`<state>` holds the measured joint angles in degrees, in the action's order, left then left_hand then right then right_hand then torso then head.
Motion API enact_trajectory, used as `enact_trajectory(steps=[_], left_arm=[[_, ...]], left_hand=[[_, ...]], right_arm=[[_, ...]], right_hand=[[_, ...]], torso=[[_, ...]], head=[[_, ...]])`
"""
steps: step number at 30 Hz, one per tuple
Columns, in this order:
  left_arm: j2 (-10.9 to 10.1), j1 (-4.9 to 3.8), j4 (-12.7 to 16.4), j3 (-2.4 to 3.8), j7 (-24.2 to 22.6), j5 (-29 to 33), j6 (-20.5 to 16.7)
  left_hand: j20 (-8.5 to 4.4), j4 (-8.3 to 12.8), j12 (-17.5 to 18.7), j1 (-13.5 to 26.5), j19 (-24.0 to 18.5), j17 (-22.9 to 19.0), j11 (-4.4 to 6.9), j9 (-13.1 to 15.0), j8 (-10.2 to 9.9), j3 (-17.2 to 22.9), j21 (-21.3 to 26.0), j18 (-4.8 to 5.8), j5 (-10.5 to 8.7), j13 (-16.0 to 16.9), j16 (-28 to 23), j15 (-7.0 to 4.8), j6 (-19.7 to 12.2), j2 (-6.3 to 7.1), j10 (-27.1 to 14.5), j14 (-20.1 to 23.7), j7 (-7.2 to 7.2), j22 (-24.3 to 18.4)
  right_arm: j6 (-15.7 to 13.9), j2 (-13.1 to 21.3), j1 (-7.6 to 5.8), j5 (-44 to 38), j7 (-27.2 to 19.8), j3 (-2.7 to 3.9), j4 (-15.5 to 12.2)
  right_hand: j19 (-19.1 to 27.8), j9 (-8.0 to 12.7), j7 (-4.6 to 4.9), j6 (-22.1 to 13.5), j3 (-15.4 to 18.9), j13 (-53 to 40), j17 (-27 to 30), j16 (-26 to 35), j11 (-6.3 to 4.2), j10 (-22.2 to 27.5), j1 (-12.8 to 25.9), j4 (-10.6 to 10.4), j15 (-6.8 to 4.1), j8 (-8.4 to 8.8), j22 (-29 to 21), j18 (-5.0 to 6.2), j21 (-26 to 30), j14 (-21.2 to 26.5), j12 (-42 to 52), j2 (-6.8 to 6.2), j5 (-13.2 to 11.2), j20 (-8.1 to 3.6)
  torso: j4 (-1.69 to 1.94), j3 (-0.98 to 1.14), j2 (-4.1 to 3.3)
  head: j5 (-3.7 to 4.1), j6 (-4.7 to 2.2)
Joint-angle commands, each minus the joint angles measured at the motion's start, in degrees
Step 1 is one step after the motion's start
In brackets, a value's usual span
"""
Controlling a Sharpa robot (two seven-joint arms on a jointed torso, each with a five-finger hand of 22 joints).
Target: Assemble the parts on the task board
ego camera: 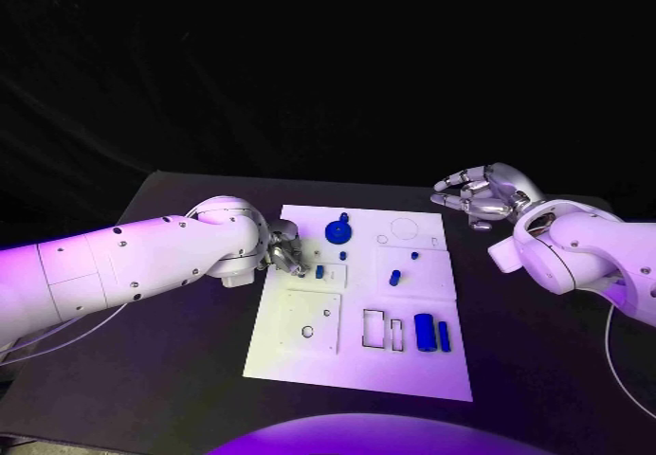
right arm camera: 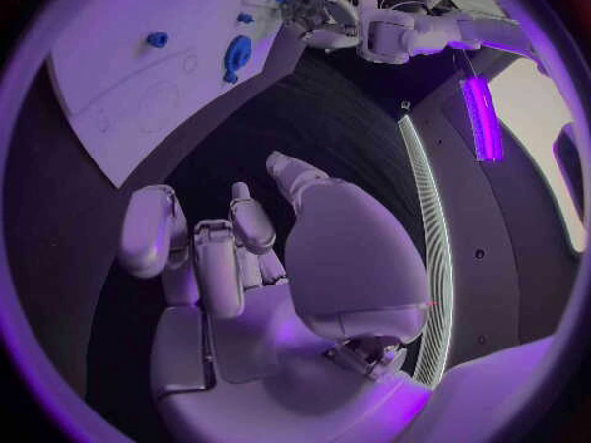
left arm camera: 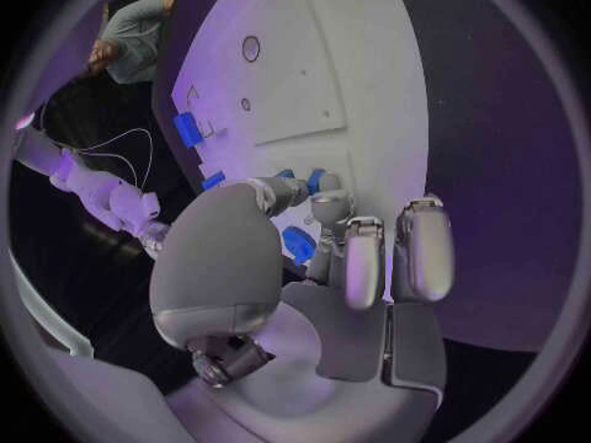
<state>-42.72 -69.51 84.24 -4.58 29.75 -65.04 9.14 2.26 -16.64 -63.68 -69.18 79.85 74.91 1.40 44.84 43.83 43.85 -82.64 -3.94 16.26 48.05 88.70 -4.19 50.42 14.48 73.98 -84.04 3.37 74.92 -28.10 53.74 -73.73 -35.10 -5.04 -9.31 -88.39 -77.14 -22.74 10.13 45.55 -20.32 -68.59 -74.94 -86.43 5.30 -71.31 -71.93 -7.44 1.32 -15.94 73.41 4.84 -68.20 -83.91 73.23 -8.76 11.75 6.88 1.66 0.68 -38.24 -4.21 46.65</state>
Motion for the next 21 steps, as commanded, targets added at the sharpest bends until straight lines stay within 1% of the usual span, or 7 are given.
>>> enact_trajectory(steps=[1,5,8,11,13,15,21], left_arm=[[0.4,0.71,0.0,-0.46,-0.24,0.63,2.25],[0.45,0.74,-0.23,-0.46,-0.23,0.69,2.13],[0.43,0.75,-0.41,-0.46,-0.23,0.77,1.8],[0.35,0.76,-0.57,-0.45,-0.27,0.82,1.34],[0.23,0.76,-0.64,-0.39,-0.3,0.84,0.97],[0.14,0.76,-0.66,-0.31,-0.31,0.85,0.74],[-0.38,0.75,-0.57,0.01,-0.33,0.88,-0.14]], left_hand=[[-0.14,9.7,-0.31,0.88,0.2,13.76,0.06,0.16,0.09,10.01,-0.36,0.53,0.04,0.03,0.2,-0.31,0.05,-0.08,0.45,-5.5,-0.6,0.96],[-0.26,9.08,-0.3,2.16,0.15,13.75,0.22,0.52,0.38,9.38,-0.29,0.52,-0.31,-0.01,0.19,-0.43,-0.13,-0.02,0.62,-5.5,-0.83,0.9],[-0.42,7.22,-0.32,4.45,0.14,13.74,0.45,0.81,0.46,7.06,-0.16,0.53,-0.62,-0.01,0.18,-0.6,-0.39,0.1,0.71,-5.5,-1.21,0.86],[-0.49,4.9,-0.28,6.59,0.07,13.73,0.45,0.68,0.18,4.38,-0.01,0.51,-0.8,-0.07,0.17,-0.64,-0.29,0.52,0.49,-5.5,-1.25,0.71],[-0.46,1.75,-0.36,8.91,0.0,13.74,0.36,0.36,-0.3,0.44,0.16,0.48,-0.77,-0.06,0.18,-0.56,-0.06,1.02,0.22,-5.5,-1.12,0.54],[-0.42,0.37,-0.39,9.08,-0.1,13.74,0.28,0.12,-0.71,-2.64,0.34,0.44,-0.58,-0.08,0.17,-0.54,-0.03,0.79,-0.01,-5.5,-1.16,0.33],[-0.3,-0.15,-0.46,10.51,-0.07,13.76,0.12,-0.36,-1.46,-7.74,0.48,0.42,-0.41,-0.09,0.18,-0.4,0.11,-0.52,-0.31,-5.5,-0.89,0.25]], right_arm=[[0.75,0.0,0.03,-0.25,-0.38,0.0,-0.06],[0.75,-0.02,0.04,-0.25,-0.41,0.0,-0.04],[0.74,-0.02,0.05,-0.25,-0.43,0.0,-0.02],[0.73,-0.01,0.05,-0.25,-0.45,0.0,0.0],[0.71,0.01,0.07,-0.25,-0.47,0.0,0.01],[0.7,0.02,0.07,-0.25,-0.48,0.0,0.01],[0.67,0.06,0.11,-0.25,-0.51,0.0,0.03]], right_hand=[[0.4,0.05,0.06,-0.38,-0.09,0.06,-4.71,0.22,0.03,0.2,0.46,-0.25,-0.32,-0.28,-0.05,0.56,0.27,-3.48,-0.17,-0.03,0.29,0.1],[0.4,0.05,0.06,-0.38,-0.09,0.06,-4.71,0.22,0.03,0.2,0.46,-0.25,-0.32,-0.28,-0.05,0.56,0.27,-3.48,-0.17,-0.03,0.29,0.1],[0.42,0.12,0.04,-0.48,-0.12,0.22,-4.65,0.27,0.0,0.28,0.48,-0.47,-0.35,-0.47,-0.16,0.59,0.51,-3.48,-0.22,-0.09,0.42,0.06],[0.42,0.12,0.04,-0.48,-0.12,0.22,-4.65,0.27,0.0,0.28,0.48,-0.47,-0.35,-0.47,-0.16,0.59,0.51,-3.48,-0.22,-0.09,0.42,0.06],[0.43,0.13,0.04,-0.5,-0.11,0.29,-4.58,0.3,0.0,0.34,0.5,-0.5,-0.35,-0.48,-0.18,0.6,0.54,-3.46,-0.27,-0.1,0.41,0.06],[0.43,0.13,0.04,-0.5,-0.11,0.29,-4.58,0.3,0.0,0.34,0.5,-0.5,-0.35,-0.48,-0.18,0.6,0.54,-3.46,-0.27,-0.1,0.41,0.06],[0.49,0.14,0.05,-0.54,-0.07,0.36,-4.45,0.35,0.01,0.4,0.58,-0.57,-0.35,-0.48,-0.27,0.62,0.66,-3.43,-0.32,-0.13,0.4,0.06]], torso=[[0.13,0.02,0.02],[0.12,0.02,0.05],[0.1,0.01,0.06],[0.08,0.01,0.07],[0.08,0.01,0.06],[0.06,0.01,0.02],[0.01,0.02,0.04]], head=[[0.12,0.02],[0.11,0.03],[0.15,-0.06],[0.16,-0.2],[0.17,-0.27],[0.2,-0.37],[0.31,-0.44]])
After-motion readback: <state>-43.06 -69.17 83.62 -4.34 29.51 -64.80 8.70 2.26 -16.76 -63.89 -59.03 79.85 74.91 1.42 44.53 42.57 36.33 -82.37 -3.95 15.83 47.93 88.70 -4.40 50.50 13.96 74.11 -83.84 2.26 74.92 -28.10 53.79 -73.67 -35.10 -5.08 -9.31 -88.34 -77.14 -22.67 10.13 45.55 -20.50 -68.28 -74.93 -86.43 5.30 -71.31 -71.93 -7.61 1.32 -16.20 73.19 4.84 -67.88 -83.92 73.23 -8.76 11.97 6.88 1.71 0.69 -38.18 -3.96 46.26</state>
